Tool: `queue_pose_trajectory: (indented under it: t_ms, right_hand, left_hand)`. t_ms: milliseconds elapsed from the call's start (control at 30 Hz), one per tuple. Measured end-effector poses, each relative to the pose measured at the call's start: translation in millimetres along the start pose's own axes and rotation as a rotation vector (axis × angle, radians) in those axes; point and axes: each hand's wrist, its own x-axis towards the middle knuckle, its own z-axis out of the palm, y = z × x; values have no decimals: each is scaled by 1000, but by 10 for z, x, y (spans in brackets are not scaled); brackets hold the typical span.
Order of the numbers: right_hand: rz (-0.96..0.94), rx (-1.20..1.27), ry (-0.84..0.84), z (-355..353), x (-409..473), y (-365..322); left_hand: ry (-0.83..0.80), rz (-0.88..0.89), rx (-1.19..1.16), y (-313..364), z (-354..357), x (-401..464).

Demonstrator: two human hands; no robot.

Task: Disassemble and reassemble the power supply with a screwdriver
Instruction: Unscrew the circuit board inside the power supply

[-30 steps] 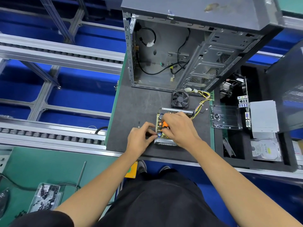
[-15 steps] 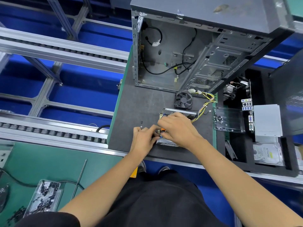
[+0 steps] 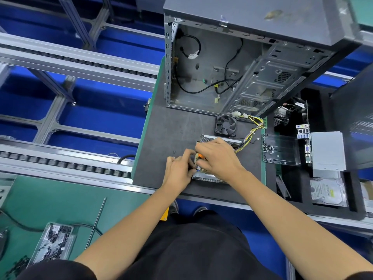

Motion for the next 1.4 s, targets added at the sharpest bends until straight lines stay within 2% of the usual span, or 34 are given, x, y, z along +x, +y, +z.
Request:
queue_pose_trajectory:
  t_ms: [200,333,433,533,700,867,1033,1200,1267,1333,1400]
  right_hand:
    - [-9,-37,-29,40,-9,30]
    - [49,-87,-84,62,25,-11]
    - [93,-142,-89,43,47,-13]
    - [42,-169,-126,10,81,-18]
    - [10,-109,-111,-65,141,28]
    - [9,-47,-127,-44,113,69]
    - [-111,-56,-269,-65,153,99]
    - [-324,-131,-272,-42,163,182]
    - [-289,-105,-325,-30,180,173]
    - [-161,-59,-372,-24,216,158]
    - [-59,-22,-349,-15,246,173]
  left_hand:
    - [-19,31,60,48,-20,-16]
    - [-34,84,83,36,-17,-28]
    - [-59,64,47,25,-18,-9]
    - [-98,26,27,5,-17,23]
    - [-100,-65,-30,-66,-21,51]
    - [-99,-20,-27,-96,-39,75]
    - [-83,-11,73,-70,-8,86]
    - [-162,-37,191,-68,52,121]
    - [-199,-50,188,-59,33,163]
    - [-201,-30,162,-55,-7,206]
    - [-170,31,123,-49,-65,222]
